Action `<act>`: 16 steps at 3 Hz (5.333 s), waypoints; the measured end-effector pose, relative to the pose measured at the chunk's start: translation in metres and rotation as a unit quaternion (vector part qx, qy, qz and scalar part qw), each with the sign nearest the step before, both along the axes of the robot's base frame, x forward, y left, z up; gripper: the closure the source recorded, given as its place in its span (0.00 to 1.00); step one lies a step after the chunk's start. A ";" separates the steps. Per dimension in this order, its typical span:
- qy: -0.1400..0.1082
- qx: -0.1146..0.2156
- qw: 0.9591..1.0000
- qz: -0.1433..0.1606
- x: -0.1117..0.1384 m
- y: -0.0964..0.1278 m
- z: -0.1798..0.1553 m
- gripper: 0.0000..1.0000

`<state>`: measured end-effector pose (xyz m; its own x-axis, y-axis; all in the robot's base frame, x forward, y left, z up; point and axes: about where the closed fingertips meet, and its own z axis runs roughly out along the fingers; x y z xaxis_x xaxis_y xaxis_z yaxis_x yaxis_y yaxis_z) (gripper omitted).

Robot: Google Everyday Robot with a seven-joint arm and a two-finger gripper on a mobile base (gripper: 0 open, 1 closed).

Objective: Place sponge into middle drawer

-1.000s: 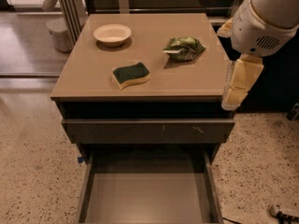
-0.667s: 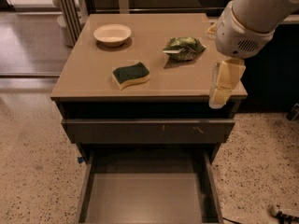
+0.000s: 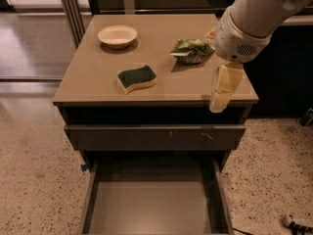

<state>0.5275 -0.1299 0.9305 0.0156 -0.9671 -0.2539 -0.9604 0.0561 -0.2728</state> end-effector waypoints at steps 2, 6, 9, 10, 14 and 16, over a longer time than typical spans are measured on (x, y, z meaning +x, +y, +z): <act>-0.024 -0.001 0.999 0.037 0.040 0.023 0.004 0.00; -0.023 0.036 0.989 0.142 0.103 0.105 -0.033 0.00; -0.003 0.039 0.983 0.177 0.130 0.136 -0.046 0.00; 0.000 0.053 0.979 0.198 0.142 0.158 -0.053 0.00; 0.065 0.089 0.973 0.204 0.138 0.181 -0.098 0.00; 0.078 0.090 0.972 0.204 0.137 0.183 -0.103 0.00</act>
Offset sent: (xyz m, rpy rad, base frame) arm 0.0789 0.0455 0.0082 -0.0024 -0.0891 0.1478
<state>0.6643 0.0530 0.8270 0.3368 -0.8277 -0.4489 -0.9414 -0.3051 -0.1438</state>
